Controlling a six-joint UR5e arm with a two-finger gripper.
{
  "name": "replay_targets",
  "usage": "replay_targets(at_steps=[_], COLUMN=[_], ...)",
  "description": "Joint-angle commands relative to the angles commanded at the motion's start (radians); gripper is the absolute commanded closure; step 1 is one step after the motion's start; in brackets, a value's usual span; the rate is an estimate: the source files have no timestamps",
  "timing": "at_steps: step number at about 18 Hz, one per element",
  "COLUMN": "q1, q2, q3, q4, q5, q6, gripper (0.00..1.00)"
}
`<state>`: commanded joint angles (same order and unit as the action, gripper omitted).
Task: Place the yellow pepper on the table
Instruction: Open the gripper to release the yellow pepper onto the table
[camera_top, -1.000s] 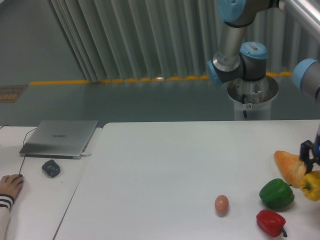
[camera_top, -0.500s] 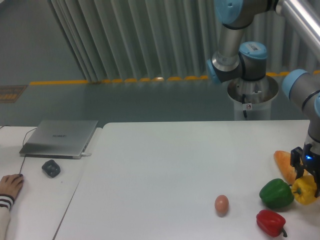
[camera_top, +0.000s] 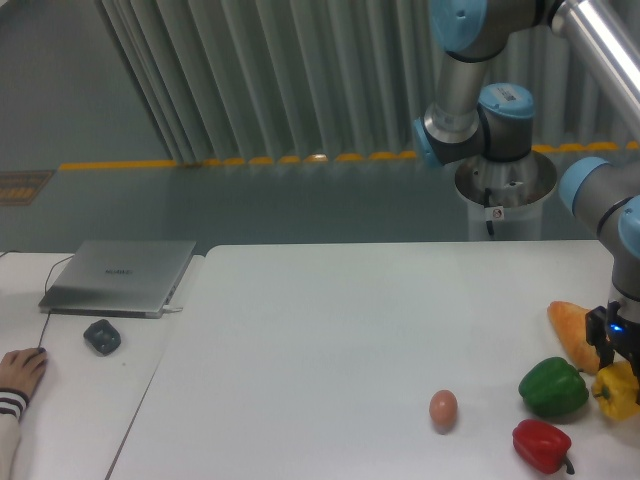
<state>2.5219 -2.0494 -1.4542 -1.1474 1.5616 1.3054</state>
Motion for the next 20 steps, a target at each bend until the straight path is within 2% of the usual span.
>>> replay_targets(at_steps=[1,2,4,5,11,14,17,18,20], q1=[0.0,0.0,0.0,0.0,0.0,0.0,0.0,0.0,-0.002], q2=[0.0,0.0,0.0,0.002,0.021,0.044,0.067,0.077,0.084], q3=[-0.002,-0.002,-0.002,-0.003,0.014,0.032,0.025,0.026,0.034], q4=[0.003,0.005,0.009,0.009,0.011,-0.003,-0.011,-0.021,-0.073], q5=[0.0,0.002,0.005,0.011,0.015,0.02,0.02,0.024,0.105], q6=[0.005,0.003,0.005,0.005,0.044,0.202,0.325,0.395,0.577], gripper=[0.23,0.15,0.03,0.0,0.0,0.0,0.0,0.0,0.0])
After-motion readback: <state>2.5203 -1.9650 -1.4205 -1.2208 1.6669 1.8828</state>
